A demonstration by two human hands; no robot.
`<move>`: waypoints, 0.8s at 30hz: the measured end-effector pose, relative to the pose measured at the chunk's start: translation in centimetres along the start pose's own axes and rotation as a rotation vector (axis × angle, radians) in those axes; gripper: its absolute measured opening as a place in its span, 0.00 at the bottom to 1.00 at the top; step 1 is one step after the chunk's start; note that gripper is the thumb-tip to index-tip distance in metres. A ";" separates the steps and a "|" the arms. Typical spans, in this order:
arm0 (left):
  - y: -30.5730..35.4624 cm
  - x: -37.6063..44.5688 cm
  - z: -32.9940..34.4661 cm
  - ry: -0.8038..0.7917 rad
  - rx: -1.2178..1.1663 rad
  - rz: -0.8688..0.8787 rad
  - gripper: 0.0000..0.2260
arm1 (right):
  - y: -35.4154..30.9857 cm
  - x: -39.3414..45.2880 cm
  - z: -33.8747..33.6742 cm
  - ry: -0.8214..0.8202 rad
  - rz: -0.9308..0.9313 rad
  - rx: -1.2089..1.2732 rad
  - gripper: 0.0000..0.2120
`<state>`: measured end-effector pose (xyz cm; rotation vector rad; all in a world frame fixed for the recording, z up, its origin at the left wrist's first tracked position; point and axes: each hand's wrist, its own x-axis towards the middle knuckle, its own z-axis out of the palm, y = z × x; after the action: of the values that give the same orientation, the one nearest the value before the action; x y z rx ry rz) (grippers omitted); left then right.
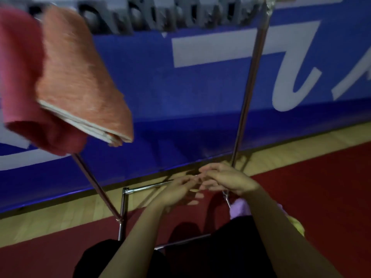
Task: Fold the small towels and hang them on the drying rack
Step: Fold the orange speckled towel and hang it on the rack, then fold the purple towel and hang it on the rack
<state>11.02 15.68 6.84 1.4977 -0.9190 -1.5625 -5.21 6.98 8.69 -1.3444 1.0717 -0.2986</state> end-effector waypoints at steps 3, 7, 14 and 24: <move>-1.2 3.3 2.6 -0.063 0.036 -0.021 0.09 | 3.1 1.1 -3.2 0.039 0.048 0.016 0.11; -3.1 8.4 5.8 -0.089 0.060 -0.090 0.09 | 8.4 2.8 -6.4 0.082 0.116 0.115 0.09; -9.2 15.7 8.4 -0.132 0.109 -0.243 0.11 | 19.9 6.3 -9.8 0.313 0.284 0.197 0.15; -17.3 21.4 8.4 -0.055 0.117 -0.350 0.12 | 35.4 14.9 -9.9 0.405 0.471 -0.269 0.16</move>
<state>1.55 4.12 -17.75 1.7796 -0.8222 -1.8314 -18.62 -0.51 -27.91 -1.2441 1.7807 -0.0742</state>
